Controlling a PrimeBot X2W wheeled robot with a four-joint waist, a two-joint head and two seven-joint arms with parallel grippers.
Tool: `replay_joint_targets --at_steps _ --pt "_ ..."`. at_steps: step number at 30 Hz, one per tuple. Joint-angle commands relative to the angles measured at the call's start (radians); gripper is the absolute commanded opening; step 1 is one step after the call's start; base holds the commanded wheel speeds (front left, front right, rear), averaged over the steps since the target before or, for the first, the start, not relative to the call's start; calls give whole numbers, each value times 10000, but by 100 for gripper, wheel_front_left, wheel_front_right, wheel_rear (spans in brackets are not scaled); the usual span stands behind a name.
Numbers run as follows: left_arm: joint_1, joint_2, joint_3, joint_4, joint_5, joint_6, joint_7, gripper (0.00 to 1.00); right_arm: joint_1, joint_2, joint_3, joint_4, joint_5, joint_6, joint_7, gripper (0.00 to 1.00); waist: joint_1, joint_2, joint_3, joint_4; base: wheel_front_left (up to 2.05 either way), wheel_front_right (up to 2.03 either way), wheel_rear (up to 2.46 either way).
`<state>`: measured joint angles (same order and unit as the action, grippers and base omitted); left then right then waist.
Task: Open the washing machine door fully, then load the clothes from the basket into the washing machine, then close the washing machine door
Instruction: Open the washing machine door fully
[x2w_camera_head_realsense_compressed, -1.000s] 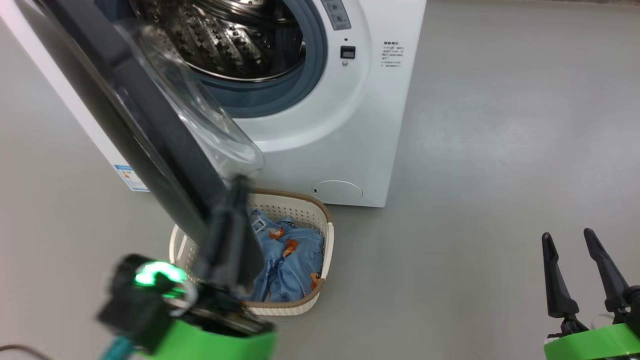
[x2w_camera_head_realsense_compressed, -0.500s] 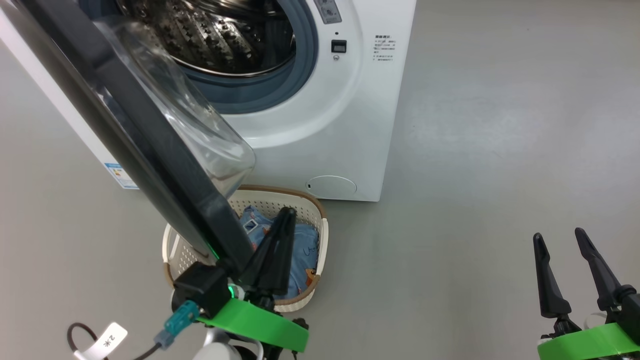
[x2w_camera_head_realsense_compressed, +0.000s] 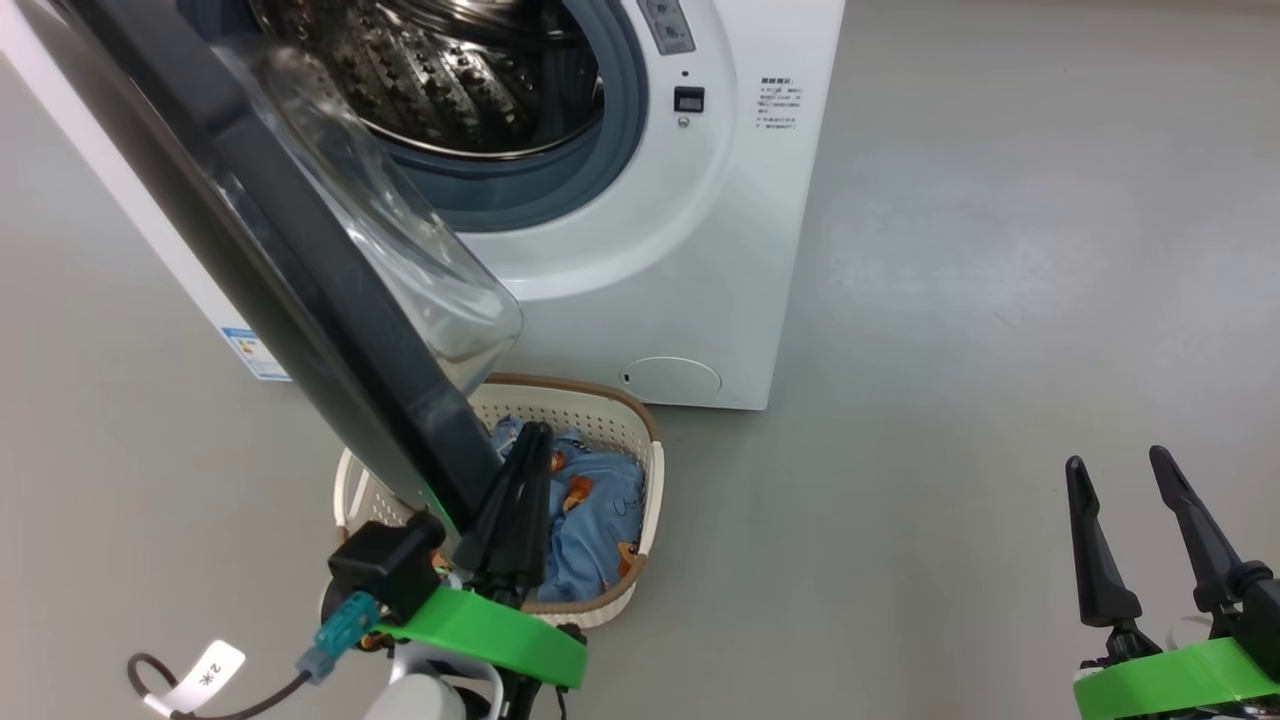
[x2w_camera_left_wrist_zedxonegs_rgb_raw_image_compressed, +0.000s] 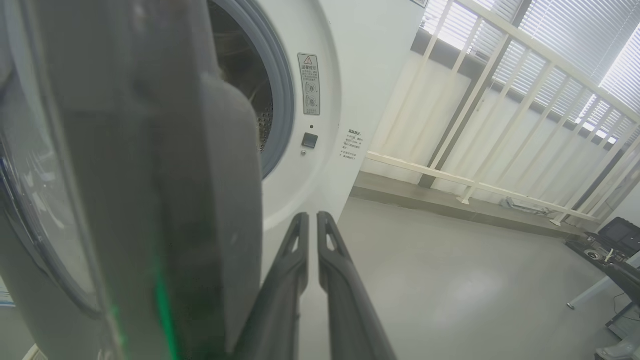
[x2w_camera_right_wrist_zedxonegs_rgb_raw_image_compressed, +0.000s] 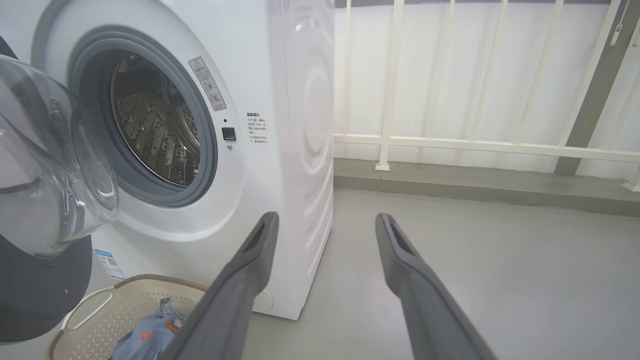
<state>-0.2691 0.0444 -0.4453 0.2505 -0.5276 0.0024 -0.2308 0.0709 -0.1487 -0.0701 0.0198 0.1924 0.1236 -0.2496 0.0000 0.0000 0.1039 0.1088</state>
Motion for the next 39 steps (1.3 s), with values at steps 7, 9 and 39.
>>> replay_joint_targets --at_steps 7,9,39 --pt "-435 74 547 226 -138 46 -215 0 -182 -188 147 -293 -58 71 -122 100 0 0 -25 102 0 0 0" --pt "-435 94 647 302 -166 47 -234 0 -172 -196 155 -295 -56 71 -122 100 0 0 -37 144 0 0 0" --pt "662 678 1551 -200 -24 266 -307 0 -108 -310 114 -426 -145 71 -122 100 0 0 -80 1474 0 0 0"
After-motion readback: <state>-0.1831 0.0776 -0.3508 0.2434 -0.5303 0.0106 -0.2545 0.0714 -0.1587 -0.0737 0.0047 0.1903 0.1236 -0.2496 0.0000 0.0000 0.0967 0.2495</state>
